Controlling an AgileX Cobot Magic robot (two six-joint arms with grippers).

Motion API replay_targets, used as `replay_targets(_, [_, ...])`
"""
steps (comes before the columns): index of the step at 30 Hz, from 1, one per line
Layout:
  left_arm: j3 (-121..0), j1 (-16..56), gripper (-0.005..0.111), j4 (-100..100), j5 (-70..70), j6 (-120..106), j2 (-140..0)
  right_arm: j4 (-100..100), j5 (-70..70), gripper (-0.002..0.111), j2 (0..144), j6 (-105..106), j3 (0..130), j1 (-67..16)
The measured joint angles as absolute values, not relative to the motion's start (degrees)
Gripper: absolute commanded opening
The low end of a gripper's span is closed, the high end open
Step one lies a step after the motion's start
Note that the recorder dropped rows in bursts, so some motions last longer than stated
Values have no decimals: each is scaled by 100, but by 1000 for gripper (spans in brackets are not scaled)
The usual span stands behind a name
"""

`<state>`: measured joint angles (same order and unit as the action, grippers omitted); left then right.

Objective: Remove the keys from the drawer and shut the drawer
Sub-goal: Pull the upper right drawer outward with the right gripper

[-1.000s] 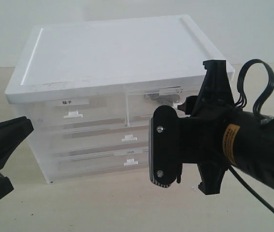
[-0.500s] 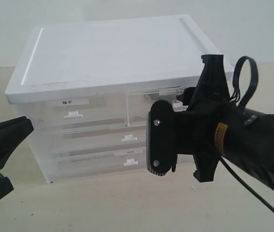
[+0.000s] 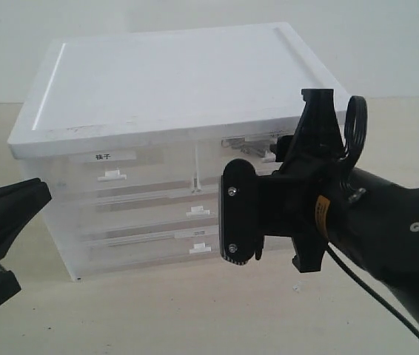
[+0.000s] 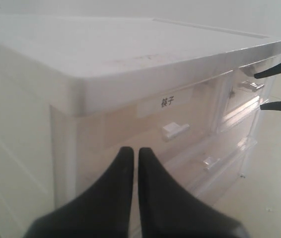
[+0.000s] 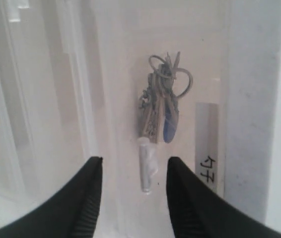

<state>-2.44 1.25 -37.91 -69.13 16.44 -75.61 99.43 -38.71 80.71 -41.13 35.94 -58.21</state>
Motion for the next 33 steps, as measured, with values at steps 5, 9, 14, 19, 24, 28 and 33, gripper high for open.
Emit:
replay_targets(5, [-244, 125, 5, -3791, -6913, 1644, -7561, 9952, -3883, 10, 8071, -4113, 3594, -5821])
replay_targets(9, [-244, 125, 5, -3791, -6913, 1644, -7561, 9982, -3896, 0, 8071, -4122, 3594, -5821])
replay_targets(14, [-244, 125, 5, -3791, -6913, 1644, -7561, 9962, -3919, 0, 8071, -4055, 3594, -5808])
replay_targets(19, [-244, 125, 5, -3791, -6913, 1644, -7561, 9434, -4072, 0, 8071, -3368, 3635, -5952])
replay_targets(24, [-244, 125, 5, -3791, -6913, 1644, -7561, 8719, -4488, 0, 7990, -2913, 3637, -6492])
replay_targets(28, [-244, 125, 5, -3791, -6913, 1644, -7561, 7825, -4415, 0, 7527, -2361, 3637, -6621])
replay_targets(33, [-244, 125, 5, -3791, -6913, 1644, -7561, 6164, -4237, 0, 6699, -1177, 3637, -6631])
